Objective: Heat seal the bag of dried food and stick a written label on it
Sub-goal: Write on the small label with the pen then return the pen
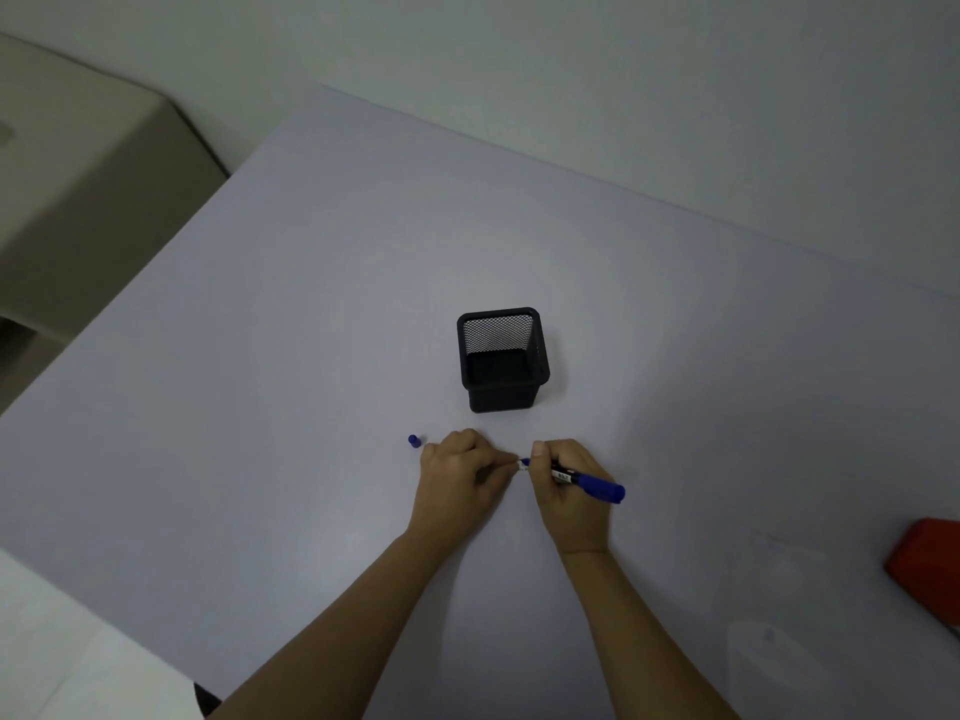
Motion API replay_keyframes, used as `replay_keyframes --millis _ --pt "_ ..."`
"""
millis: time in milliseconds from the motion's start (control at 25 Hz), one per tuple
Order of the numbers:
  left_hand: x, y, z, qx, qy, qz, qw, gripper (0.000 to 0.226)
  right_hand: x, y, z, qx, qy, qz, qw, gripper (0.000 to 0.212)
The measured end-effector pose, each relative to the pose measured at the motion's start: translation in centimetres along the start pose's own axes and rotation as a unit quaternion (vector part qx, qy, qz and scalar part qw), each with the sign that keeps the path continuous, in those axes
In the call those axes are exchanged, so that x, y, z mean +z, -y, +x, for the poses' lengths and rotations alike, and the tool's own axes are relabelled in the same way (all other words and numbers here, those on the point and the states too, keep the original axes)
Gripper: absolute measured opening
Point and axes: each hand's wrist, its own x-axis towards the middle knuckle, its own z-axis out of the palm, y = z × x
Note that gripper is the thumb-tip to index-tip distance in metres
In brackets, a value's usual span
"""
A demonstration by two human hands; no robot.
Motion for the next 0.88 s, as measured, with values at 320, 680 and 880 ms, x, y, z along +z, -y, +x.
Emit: replay_keyframes --millis 320,680,880 --pt "0.34 0.13 -0.26 0.000 -0.012 0.009 1.000 0.025 0.11 -0.15 0.08 -0.011 -0.003 0.007 1.000 0.053" --pt "0.34 -0.04 -0.21 -0.002 -0.017 0.016 1.000 0.023 0.53 -0.25 0.27 -0.002 -0.051 -0.030 0.998 0.037" --pt "0.41 0.03 -0.22 0.003 -0.022 0.010 1.000 0.023 0.63 -0.48 0.55 0.023 -0.066 -0.032 0.997 0.037"
